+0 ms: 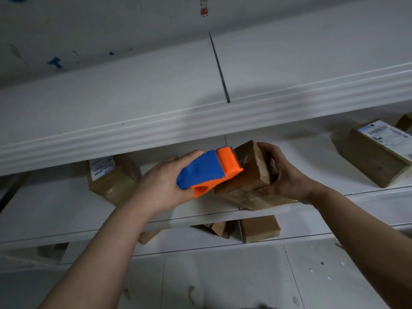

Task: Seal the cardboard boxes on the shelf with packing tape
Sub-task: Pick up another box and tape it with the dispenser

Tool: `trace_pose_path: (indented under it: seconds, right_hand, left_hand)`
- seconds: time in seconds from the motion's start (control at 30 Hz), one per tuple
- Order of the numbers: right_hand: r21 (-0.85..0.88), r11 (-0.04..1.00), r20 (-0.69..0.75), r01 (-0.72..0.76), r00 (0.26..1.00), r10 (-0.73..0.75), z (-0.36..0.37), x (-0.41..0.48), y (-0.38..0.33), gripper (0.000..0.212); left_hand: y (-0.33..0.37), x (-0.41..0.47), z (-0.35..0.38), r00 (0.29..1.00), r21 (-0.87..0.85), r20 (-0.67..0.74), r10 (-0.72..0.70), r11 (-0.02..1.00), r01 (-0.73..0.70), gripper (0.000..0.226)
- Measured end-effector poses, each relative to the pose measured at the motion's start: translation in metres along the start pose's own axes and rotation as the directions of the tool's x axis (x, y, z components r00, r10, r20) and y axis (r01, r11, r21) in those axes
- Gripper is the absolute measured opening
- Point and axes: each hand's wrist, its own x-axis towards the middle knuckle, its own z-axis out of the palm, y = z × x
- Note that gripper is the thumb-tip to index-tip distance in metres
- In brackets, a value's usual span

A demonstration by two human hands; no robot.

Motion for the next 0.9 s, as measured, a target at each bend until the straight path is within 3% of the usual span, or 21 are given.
trace_pose_path:
  seconds: [0.1, 0.2, 0.43, 0.57, 0.7, 0.83, 0.9]
  right_hand:
    - [0.157, 0.987, -0.066, 0.037, 0.997, -0.027, -0.01, -0.019, 0.014, 0.111]
    - [0.261, 0.965, -0.084, 0.013, 0.996, 0.009, -0.021, -0.032, 0.025, 0.109]
    - [0.257, 0.965, 0.05, -0.048, 0.998, 0.036, -0.035, -0.064, 0.036, 0.113]
    - [0.061, 0.99, 0.14, -0.128, 0.983, 0.118, -0.055, -0.059, 0.021, 0.116]
    - [-0.39, 0.921, 0.101, -0.019, 0.993, 0.064, -0.072, -0.052, -0.006, 0.143]
    - [-0.693, 0.71, 0.199, 0.122, 0.98, 0.025, -0.065, -0.043, -0.016, 0.133]
    - [-0.675, 0.733, 0.17, 0.087, 0.985, 0.04, -0.069, -0.04, -0.013, 0.123]
  left_hand:
    - [0.025, 0.019, -0.004, 0.999, 0.171, 0.041, 0.033, 0.985, -0.039, 0.083]
    - [0.05, 0.031, -0.004, 0.997, 0.17, 0.023, 0.072, 0.983, -0.075, 0.086]
    - [0.084, 0.003, 0.003, 0.982, 0.229, 0.096, 0.16, 0.957, -0.178, 0.084]
    - [0.098, 0.001, 0.006, 0.987, 0.238, 0.1, 0.125, 0.96, -0.146, 0.087]
    - [0.108, 0.002, 0.014, 0.984, 0.267, 0.115, 0.136, 0.95, -0.162, 0.082]
    - [0.109, 0.002, 0.015, 0.984, 0.245, 0.09, 0.156, 0.954, -0.174, 0.084]
    - [0.104, -0.001, 0.014, 0.982, 0.251, 0.081, 0.168, 0.95, -0.184, 0.087]
